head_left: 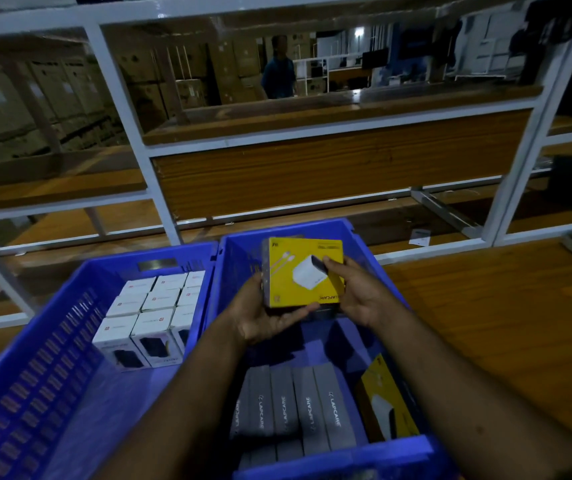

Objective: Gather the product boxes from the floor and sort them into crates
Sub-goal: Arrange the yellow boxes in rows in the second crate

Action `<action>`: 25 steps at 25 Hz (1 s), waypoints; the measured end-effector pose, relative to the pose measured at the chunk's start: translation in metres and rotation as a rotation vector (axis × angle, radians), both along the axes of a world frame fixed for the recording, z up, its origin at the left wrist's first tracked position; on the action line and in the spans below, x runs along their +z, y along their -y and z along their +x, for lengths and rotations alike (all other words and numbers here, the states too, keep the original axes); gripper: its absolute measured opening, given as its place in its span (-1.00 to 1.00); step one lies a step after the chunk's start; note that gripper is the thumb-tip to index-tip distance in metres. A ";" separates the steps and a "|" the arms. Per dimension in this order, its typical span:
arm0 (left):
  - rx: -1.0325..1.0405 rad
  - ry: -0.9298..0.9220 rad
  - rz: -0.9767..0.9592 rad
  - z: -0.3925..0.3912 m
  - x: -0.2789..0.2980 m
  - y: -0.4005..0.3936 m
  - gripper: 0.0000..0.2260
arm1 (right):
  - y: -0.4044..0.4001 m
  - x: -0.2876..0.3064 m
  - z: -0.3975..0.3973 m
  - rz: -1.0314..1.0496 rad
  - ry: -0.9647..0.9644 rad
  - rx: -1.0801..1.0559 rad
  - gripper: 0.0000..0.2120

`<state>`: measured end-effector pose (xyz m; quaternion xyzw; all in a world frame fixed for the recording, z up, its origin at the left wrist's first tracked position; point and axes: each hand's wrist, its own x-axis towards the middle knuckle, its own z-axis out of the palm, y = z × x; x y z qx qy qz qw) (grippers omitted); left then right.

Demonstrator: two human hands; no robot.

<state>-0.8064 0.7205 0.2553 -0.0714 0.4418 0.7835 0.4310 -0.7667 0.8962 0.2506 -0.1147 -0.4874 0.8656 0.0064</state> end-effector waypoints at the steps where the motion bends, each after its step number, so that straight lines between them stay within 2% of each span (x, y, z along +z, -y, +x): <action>1: 0.041 0.001 0.016 -0.003 0.000 0.002 -0.49 | -0.001 -0.001 0.000 0.003 0.039 -0.027 -0.76; 4: 0.152 -0.108 -0.092 -0.011 -0.008 0.002 -0.49 | -0.006 -0.004 0.002 0.041 0.248 -0.056 -0.96; 8: 0.152 -0.300 -0.327 -0.015 -0.017 -0.009 -0.82 | -0.014 -0.012 0.007 0.121 0.388 0.105 -0.91; 10: 0.118 -0.327 -0.347 -0.015 -0.019 -0.011 -0.87 | -0.015 -0.013 0.011 0.168 0.419 0.197 -0.89; 16: 0.070 -0.322 -0.355 -0.014 -0.023 -0.013 -0.88 | -0.016 -0.018 0.012 0.184 0.462 0.189 -0.71; 19: -0.049 -0.371 -0.522 -0.014 -0.031 -0.017 -0.97 | -0.014 -0.021 0.013 0.193 0.553 0.142 -0.77; 20: -0.092 -0.397 -0.580 -0.014 -0.034 -0.018 -0.92 | -0.013 -0.020 0.014 0.200 0.577 0.129 -0.82; 23: -0.201 -0.432 -0.655 -0.014 -0.040 -0.023 -0.72 | -0.013 -0.021 0.019 0.329 0.630 0.146 -0.93; 25: -0.258 -0.432 -0.670 -0.014 -0.042 -0.024 -0.76 | -0.012 -0.026 0.020 0.506 0.643 0.211 -0.87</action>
